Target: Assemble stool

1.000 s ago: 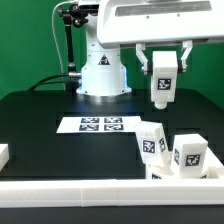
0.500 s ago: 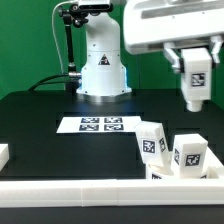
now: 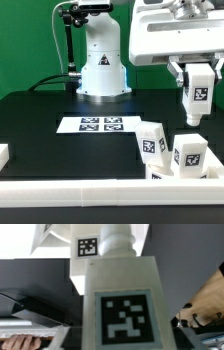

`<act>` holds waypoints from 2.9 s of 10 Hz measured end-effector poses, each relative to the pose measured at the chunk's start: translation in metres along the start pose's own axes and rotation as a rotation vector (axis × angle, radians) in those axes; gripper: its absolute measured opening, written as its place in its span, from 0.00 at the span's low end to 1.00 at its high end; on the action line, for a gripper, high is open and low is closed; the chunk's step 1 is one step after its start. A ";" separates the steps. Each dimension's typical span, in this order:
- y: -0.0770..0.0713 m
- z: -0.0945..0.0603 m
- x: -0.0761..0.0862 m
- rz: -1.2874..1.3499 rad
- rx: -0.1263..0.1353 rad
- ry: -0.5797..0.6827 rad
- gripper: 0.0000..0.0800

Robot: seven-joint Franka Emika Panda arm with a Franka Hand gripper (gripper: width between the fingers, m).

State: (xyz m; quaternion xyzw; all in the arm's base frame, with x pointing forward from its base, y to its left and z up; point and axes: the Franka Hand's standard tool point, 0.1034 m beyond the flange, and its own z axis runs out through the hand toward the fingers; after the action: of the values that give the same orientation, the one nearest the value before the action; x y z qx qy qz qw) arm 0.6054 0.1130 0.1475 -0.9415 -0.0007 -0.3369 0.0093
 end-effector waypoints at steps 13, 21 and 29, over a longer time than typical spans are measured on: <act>0.003 0.035 -0.016 -0.060 -0.023 -0.033 0.42; 0.001 0.040 -0.022 -0.082 -0.024 -0.045 0.42; -0.011 0.048 -0.022 -0.099 -0.012 -0.036 0.42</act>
Offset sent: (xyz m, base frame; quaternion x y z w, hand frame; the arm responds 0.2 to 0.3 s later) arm 0.0183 0.0139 -0.0008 0.0234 0.0160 -0.0023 0.9996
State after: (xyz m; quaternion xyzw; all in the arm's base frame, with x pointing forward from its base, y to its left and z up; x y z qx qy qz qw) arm 0.6190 0.1247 0.0966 -0.9463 -0.0454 -0.3197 -0.0129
